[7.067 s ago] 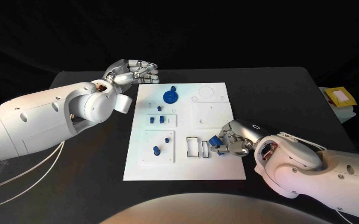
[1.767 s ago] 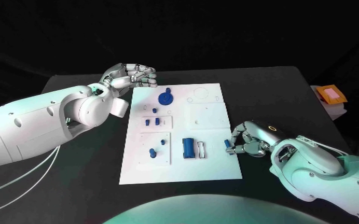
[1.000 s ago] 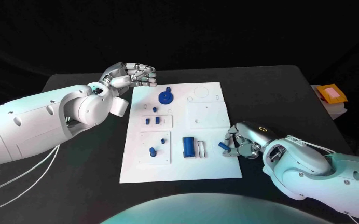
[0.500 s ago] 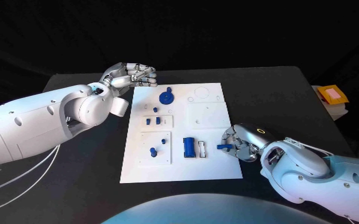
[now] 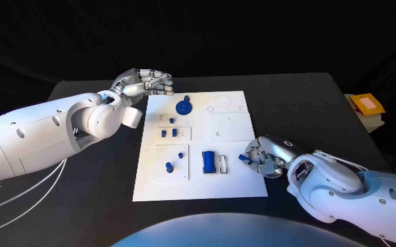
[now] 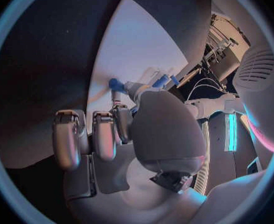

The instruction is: Assemble the parts on the task board

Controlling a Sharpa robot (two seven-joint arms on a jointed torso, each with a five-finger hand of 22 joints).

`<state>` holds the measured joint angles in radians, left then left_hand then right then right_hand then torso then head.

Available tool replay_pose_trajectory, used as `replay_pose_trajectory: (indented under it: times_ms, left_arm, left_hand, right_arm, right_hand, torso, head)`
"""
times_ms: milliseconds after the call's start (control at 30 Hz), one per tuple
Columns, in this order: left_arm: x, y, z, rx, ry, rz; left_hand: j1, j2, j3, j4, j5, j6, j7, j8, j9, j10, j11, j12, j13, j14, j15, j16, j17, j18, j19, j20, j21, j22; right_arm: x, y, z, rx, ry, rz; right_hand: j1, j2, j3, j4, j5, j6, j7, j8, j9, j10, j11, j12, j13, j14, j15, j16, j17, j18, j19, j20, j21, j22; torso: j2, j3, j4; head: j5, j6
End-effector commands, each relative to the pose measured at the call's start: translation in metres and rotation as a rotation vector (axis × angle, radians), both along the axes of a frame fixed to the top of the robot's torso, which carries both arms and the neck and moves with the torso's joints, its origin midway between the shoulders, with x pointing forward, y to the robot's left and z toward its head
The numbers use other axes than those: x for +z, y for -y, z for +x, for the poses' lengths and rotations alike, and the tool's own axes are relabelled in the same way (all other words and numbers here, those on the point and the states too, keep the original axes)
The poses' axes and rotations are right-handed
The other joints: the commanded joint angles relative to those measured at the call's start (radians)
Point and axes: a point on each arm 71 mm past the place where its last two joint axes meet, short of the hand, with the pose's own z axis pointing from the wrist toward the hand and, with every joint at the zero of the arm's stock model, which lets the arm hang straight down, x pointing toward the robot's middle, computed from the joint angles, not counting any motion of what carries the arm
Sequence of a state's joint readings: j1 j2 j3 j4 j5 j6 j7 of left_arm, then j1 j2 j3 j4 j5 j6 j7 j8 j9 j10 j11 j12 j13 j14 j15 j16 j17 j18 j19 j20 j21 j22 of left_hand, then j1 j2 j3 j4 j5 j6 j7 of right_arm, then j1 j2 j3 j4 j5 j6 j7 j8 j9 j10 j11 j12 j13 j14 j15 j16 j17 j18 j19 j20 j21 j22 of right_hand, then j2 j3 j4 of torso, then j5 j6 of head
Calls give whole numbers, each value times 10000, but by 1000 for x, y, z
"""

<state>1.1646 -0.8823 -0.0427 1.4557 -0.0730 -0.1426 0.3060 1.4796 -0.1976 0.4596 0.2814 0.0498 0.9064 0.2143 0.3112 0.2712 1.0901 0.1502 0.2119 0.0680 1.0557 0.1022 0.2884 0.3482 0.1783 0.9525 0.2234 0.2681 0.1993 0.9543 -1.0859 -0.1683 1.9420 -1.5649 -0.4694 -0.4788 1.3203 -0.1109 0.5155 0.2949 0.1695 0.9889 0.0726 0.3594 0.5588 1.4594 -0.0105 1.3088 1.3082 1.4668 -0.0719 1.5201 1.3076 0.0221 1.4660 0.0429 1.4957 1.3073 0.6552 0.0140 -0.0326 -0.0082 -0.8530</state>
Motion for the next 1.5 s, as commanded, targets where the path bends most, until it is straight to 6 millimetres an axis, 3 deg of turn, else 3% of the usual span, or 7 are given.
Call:
replay_pose_trajectory:
  times_ms: [33, 367, 633, 800, 1200, 1300, 1500]
  left_arm:
    - [1, 2, -1, -143, 52, -67]
    - [1, 4, -1, -177, 44, -78]
    - [1, 3, -1, -190, 39, -83]
    - [1, 4, -1, -204, 51, -96]
    - [2, 3, -1, -181, 79, -100]
    - [2, 3, -1, -186, 79, -102]
    - [2, 3, -1, -191, 73, -101]
  left_hand:
    - [-35, 54, 47, 3, 9, -83, 9, -12, 10, -49, 19, -44, 11, 48, 36, -49, 17, 29, 62, 7, -47, -9]
    - [-36, 54, 63, -4, 10, -103, 17, -19, 10, -71, 27, -50, 9, 37, 45, -80, 33, 27, 61, 10, -66, -21]
    - [-36, 49, 65, -6, 10, -107, 19, -20, 10, -76, 29, -51, 9, 35, 47, -89, 37, 26, 61, 11, -72, -24]
    - [-36, 49, 65, -6, 10, -107, 19, -20, 10, -76, 29, -51, 9, 35, 47, -89, 37, 26, 61, 11, -72, -24]
    - [-36, 49, 65, -6, 10, -107, 19, -20, 10, -76, 29, -51, 9, 35, 47, -89, 37, 26, 61, 11, -72, -24]
    - [-35, 46, 72, -11, 10, -109, 21, -18, 13, -80, 31, -49, 10, 36, 49, -103, 48, 26, 62, 13, -82, -31]
    - [-35, 46, 72, -11, 10, -109, 21, -18, 13, -80, 31, -49, 10, 36, 49, -103, 48, 26, 62, 13, -82, -31]
  right_arm:
    - [-6, 1, -2, -108, -433, -267]
    - [14, -23, 0, 72, 104, 782]
    - [13, -40, 1, 133, -58, 1162]
    - [7, -44, 3, 193, -402, 935]
    - [-4, -49, 0, 332, -920, 491]
    - [-5, -50, 0, 348, -938, 448]
    - [-5, -52, 0, 369, -906, 462]
  right_hand:
    - [-216, -97, 2286, -1335, -98, 153, 18, 297, 754, 31, 67, -18, 749, 841, 57, 44, 1691, -62, 732, 9, 44, 2425]
    - [-713, -368, 2113, -1421, -402, 201, -46, 365, 878, 90, 22, 72, 819, 851, 26, 64, 1730, -77, 764, -6, 115, 2446]
    - [-849, -427, 1999, -1420, -420, 224, -73, 395, 920, 115, 3, 116, 852, 855, 10, 73, 1746, -75, 760, -19, 106, 2443]
    - [-1101, -417, 1805, -1319, -316, 267, -105, 421, 963, 125, -25, 115, 857, 857, -13, 76, 1753, -67, 746, -41, 72, 2433]
    - [-1540, -493, 1293, -1130, 64, 448, -197, 479, 1011, 221, -101, 282, 989, 871, -77, 108, 1816, -86, 784, -97, 154, 2457]
    - [-1752, -545, 996, -982, 307, 519, -219, 494, 1019, 252, -121, 340, 1040, 874, -95, 117, 1833, -90, 792, -121, 172, 2462]
    - [-2056, -570, 549, -646, 391, 616, -244, 493, 1002, 290, -140, 414, 1108, 878, -113, 127, 1852, -96, 803, -140, 196, 2469]
  torso:
    - [3, 9, -6]
    - [0, 5, -13]
    - [10, 7, 0]
    - [11, 2, 16]
    - [1, -1, -3]
    - [0, 3, -7]
    - [6, 5, 6]
  head:
    - [6, 4]
    - [26, -4]
    - [22, -14]
    - [-11, -31]
    - [55, -65]
    - [58, -73]
    - [30, -66]
